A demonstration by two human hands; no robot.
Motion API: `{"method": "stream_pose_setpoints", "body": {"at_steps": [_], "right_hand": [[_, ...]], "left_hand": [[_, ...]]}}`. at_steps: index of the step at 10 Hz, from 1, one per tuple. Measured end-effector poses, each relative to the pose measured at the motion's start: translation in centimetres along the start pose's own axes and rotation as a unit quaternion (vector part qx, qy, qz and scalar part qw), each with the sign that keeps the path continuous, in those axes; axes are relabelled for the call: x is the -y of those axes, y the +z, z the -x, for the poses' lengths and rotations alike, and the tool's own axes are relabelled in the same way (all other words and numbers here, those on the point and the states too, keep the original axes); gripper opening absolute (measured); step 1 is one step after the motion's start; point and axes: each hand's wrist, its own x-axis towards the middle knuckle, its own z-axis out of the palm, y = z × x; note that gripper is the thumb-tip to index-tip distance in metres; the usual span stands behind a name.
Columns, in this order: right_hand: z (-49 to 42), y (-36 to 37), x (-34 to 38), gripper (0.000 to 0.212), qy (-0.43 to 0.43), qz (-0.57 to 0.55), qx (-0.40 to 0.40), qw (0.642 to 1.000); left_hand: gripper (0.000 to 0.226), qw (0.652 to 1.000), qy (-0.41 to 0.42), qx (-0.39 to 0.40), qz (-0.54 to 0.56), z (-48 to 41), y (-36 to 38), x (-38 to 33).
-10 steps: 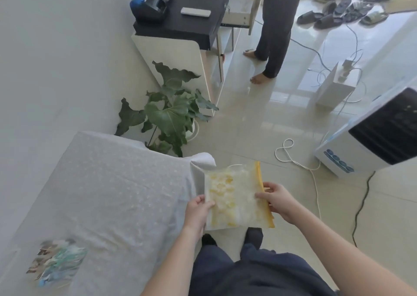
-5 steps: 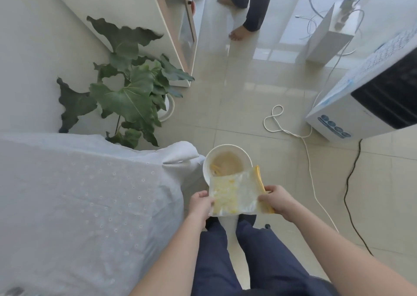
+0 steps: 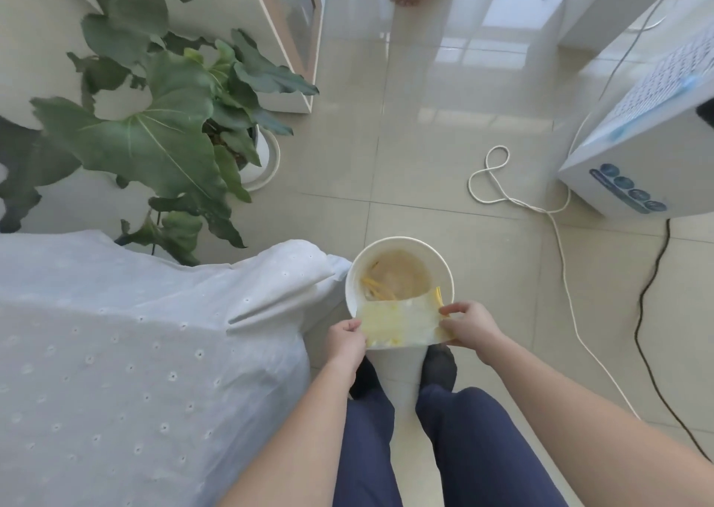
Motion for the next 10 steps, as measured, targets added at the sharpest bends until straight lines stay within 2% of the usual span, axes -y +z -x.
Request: {"method": "stream_pose_setpoints", "body": {"at_steps": [3,5,6,8,10], "right_hand": [[-6.6,2.0,-0.3,0.046,0.030,0.036,0.014,0.999],[-7.0,2.0,-0.6,0.058,0.034,0.149,0.055,0.987],[-6.1,1.7,-0.5,0.058,-0.009,0.224,0.017,0.975],[-3.0,1.1,-0.2,0.057,-0.068,0.255,-0.022,0.964],[2.9,0.0,0.9,0.062,-0.114,0.268,-0.044,0.956]], "left_hand": [[0.051,0.999,0.007,0.002,-0.045,-5.1,2.3,0.3],[0.048,0.996,-0.009,0.014,-0.082,-6.3,2.4,0.7],[0.050,0.992,0.011,0.017,-0.121,-5.3,2.2,0.5],[0.050,0.978,0.070,0.018,-0.194,-0.6,0.9,-1.0],[0.053,0.943,0.151,0.010,-0.295,6.0,-1.6,-3.0]]}}
